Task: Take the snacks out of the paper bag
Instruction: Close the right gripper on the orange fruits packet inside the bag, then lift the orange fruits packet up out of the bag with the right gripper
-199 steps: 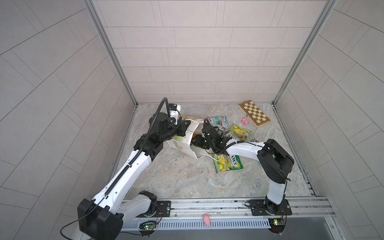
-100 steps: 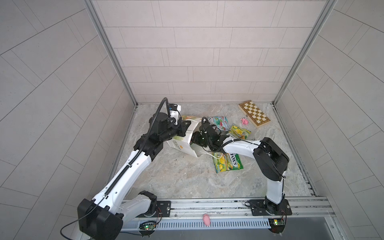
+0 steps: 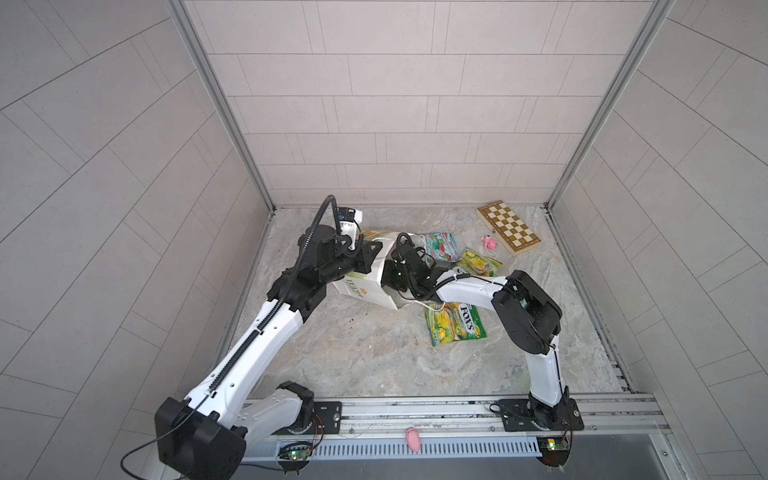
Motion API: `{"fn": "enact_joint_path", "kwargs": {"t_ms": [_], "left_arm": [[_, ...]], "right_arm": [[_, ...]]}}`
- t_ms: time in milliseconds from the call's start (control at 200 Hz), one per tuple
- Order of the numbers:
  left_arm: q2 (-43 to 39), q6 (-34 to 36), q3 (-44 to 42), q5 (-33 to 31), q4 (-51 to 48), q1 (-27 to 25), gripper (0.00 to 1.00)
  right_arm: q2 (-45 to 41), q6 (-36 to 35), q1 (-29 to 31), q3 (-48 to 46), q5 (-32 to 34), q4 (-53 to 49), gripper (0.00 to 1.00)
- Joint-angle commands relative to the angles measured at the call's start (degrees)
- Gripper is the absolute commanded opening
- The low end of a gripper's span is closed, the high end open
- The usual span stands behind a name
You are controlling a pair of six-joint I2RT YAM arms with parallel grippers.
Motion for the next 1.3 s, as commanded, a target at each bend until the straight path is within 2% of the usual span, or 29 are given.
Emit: {"fn": "enact_joint_path", "kwargs": {"t_ms": [0, 170, 340, 696, 991, 1296], "left_arm": [[-1.0, 0.9, -0.3, 0.9, 2.2, 0.4, 0.00], [-1.0, 0.9, -0.3, 0.9, 2.2, 0.4, 0.00], [-1.2, 1.1, -0.3, 0.0, 1.9, 0.4, 0.00], [-1.8, 2.0, -0.1, -7.5, -1.2, 0.6, 0.00], [-1.4, 1.8, 0.0, -9.4, -2.0, 0.7, 0.00], [-1.3, 2.2, 0.3, -10.2, -2.6, 0.7, 0.00]], "right_arm": [[2.7, 2.6, 0.3, 2.1, -0.9, 2.2, 0.39], [5.6, 3.9, 0.8, 4.1, -2.3, 5.5, 0.35], [6.0, 2.9, 1.5, 5.3, -2.4, 5.1, 0.00], [-1.2, -3.1, 1.5, -0.3, -4.1, 3.4, 0.00], [-9.5, -9.1, 1.4, -5.2, -7.2, 0.2, 0.00], [-18.0, -15.6, 0.4, -8.5, -7.6, -6.4, 0.00]]}}
